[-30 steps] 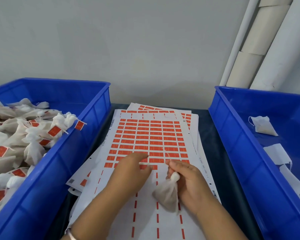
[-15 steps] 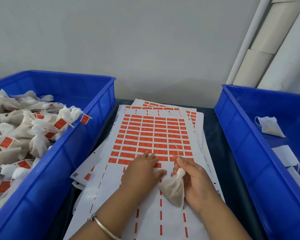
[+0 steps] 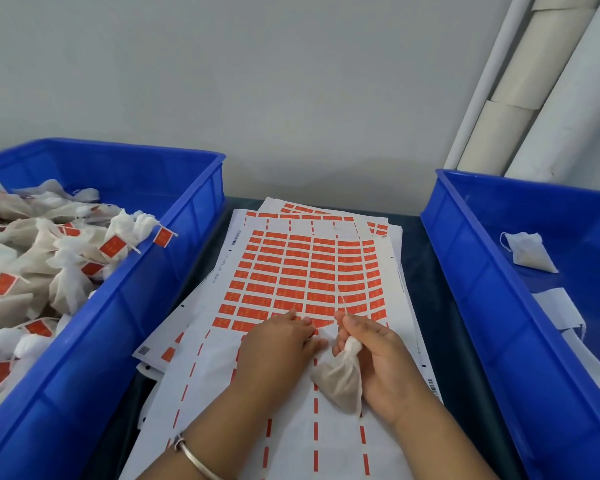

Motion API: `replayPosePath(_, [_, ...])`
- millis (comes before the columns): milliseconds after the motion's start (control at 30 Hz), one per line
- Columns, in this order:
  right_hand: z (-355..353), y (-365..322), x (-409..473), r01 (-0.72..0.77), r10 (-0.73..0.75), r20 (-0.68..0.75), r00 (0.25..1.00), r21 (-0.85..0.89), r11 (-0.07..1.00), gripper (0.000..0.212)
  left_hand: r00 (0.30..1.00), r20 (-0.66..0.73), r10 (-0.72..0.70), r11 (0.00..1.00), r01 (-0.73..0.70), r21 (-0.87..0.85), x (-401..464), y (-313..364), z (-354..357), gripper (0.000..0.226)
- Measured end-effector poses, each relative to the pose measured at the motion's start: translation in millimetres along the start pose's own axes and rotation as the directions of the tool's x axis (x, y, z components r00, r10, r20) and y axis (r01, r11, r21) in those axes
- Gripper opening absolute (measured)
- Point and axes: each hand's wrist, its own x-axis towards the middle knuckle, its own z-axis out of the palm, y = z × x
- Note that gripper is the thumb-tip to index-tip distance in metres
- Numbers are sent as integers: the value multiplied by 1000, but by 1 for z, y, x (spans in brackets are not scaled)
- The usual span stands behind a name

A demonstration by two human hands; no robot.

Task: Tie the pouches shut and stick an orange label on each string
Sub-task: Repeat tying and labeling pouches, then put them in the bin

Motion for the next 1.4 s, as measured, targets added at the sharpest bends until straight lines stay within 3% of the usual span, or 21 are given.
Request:
replayPosePath(200, [0,0,0,1,-2,-19,1000,-40,999,41,995,-67,79,997,-80,-1,-2,-1,-3,35])
replayPosePath(567, [1,-1,-2,4,-5,-20,1000,-59,998,30,989,-141,52,997,-58,-41,-2,-1,-2,35])
replayPosePath(667, [1,-1,-3,-3,3,-12,1000,-45,999,21,985,-171,-3,997,-11,-80,-1,-1,0,32])
replayPosePath(833, [4,-2,-4,16,-17,-28,999,-33,999,16,957,-204,-208,971,176,-163,2,-2,-2,25])
replayPosePath(1033, [5,-3,-6,32,-34,-33,999,-69,997,19,964,-225,-138,978,97,-186,3,0,3,36])
replayPosePath(1167, [7,-5,-7,61,-65,-36,997,-94,994,18,967,-230,-106,984,68,-166,5,-1,4,31])
replayPosePath(1400, [1,-16,-8,195,-215,-37,976,-289,937,28,929,-211,-305,901,210,-379,7,0,-3,5])
